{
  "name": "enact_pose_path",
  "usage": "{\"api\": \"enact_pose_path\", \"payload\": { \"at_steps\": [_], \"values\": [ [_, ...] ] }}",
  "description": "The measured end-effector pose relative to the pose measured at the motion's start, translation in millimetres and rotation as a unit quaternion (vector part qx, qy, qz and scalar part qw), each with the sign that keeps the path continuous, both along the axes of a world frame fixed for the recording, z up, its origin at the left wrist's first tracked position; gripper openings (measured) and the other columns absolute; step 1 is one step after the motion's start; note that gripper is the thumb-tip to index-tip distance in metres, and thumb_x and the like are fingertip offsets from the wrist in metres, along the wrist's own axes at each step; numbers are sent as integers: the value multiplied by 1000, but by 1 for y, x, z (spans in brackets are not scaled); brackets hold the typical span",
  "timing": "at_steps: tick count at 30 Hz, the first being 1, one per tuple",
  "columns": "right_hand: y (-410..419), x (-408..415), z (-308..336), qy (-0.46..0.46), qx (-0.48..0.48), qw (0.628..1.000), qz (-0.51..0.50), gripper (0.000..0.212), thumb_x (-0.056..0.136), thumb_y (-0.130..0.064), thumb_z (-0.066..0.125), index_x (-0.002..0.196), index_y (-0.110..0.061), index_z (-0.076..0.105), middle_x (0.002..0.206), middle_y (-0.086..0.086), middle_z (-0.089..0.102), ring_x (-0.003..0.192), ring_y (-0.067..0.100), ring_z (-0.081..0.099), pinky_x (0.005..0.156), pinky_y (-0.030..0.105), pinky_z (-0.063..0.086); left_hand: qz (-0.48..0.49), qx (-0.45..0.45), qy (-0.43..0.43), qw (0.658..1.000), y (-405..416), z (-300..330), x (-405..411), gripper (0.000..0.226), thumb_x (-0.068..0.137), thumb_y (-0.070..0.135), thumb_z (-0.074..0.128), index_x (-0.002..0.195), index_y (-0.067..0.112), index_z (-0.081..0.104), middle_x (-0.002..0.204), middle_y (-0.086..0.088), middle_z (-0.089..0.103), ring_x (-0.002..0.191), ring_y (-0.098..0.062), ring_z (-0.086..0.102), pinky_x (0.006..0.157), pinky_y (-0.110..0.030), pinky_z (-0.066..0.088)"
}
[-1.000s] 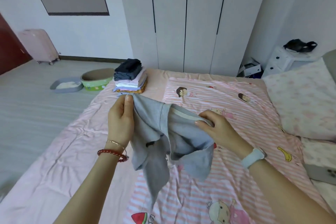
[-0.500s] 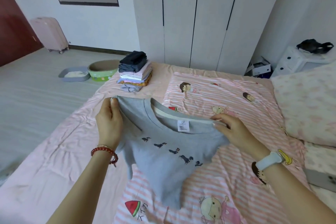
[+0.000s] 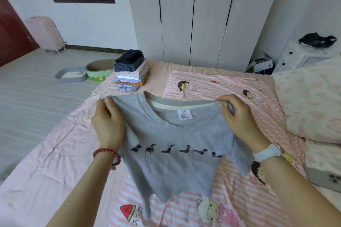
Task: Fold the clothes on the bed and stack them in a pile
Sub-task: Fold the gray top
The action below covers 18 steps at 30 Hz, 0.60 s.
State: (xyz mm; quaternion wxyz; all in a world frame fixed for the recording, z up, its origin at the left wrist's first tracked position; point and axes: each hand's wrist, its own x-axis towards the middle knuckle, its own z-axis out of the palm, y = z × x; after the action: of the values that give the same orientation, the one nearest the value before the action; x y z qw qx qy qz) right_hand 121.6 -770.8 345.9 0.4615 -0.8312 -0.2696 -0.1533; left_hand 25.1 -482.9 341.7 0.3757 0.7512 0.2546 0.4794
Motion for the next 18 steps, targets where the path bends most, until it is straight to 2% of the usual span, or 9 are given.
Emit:
{"api": "enact_pose_path", "payload": {
  "at_steps": [2, 5, 8, 9, 11, 14, 16, 18],
  "values": [
    [10, 32, -13, 16, -33, 998, -53, 17, 91, -10, 56, 104, -5, 65, 98, 9, 67, 94, 29, 61, 80, 34, 46, -9, -8, 72, 997, 2, -15, 30, 32, 100, 26, 33, 74, 9, 43, 77, -22, 58, 70, -31, 50, 58, -28, 18],
    [27, 90, -44, 63, -111, 983, -134, 27, 94, -22, 51, 118, -14, 62, 111, 11, 66, 108, 32, 54, 83, 38, 44, -19, -38, 236, 971, 13, -50, 85, 37, 100, 34, 30, 95, 6, 54, 104, -24, 62, 96, -39, 56, 67, -31, 30],
    [40, 133, -93, 125, -235, 954, -138, 46, 95, -24, 49, 140, -18, 39, 134, 12, 48, 123, 35, 38, 94, 46, 36, -57, -103, 338, 934, 20, -99, 124, 39, 98, 30, 35, 128, 7, 44, 130, -23, 49, 118, -38, 47, 93, -39, 37],
    [42, 136, -113, 144, -256, 947, -134, 51, 95, -24, 48, 143, -17, 32, 139, 12, 41, 127, 35, 34, 96, 47, 35, -68, -121, 358, 923, 18, -121, 128, 43, 97, 28, 37, 134, 6, 38, 135, -23, 42, 121, -38, 44, 98, -40, 35],
    [39, 125, -163, 178, -241, 948, -106, 51, 95, -20, 47, 143, -14, 30, 142, 13, 36, 128, 34, 32, 100, 48, 34, -85, -142, 378, 911, 3, -172, 119, 46, 95, 23, 42, 136, 4, 34, 137, -23, 36, 122, -38, 42, 100, -40, 34],
    [15, 72, -246, 278, -196, 938, -63, 39, 96, -14, 42, 134, -4, 43, 130, 17, 48, 121, 34, 43, 99, 43, 38, -92, -197, 399, 891, -36, -252, 71, 43, 93, 22, 49, 131, 3, 40, 132, -21, 42, 117, -35, 47, 94, -36, 38],
    [-8, 31, -293, 374, -164, 906, -114, 30, 96, -9, 41, 120, 5, 51, 115, 23, 55, 108, 37, 51, 90, 40, 42, -104, -263, 455, 845, -62, -298, 32, 47, 92, 29, 52, 130, 3, 42, 128, -20, 49, 115, -33, 49, 88, -32, 39],
    [-28, -1, -329, 444, -143, 866, -178, 24, 97, -10, 41, 92, 8, 57, 85, 25, 58, 81, 37, 54, 70, 40, 42, -126, -313, 517, 787, -83, -335, 0, 58, 89, 44, 54, 127, 1, 45, 120, -20, 55, 109, -32, 54, 82, -31, 40]
  ]
}}
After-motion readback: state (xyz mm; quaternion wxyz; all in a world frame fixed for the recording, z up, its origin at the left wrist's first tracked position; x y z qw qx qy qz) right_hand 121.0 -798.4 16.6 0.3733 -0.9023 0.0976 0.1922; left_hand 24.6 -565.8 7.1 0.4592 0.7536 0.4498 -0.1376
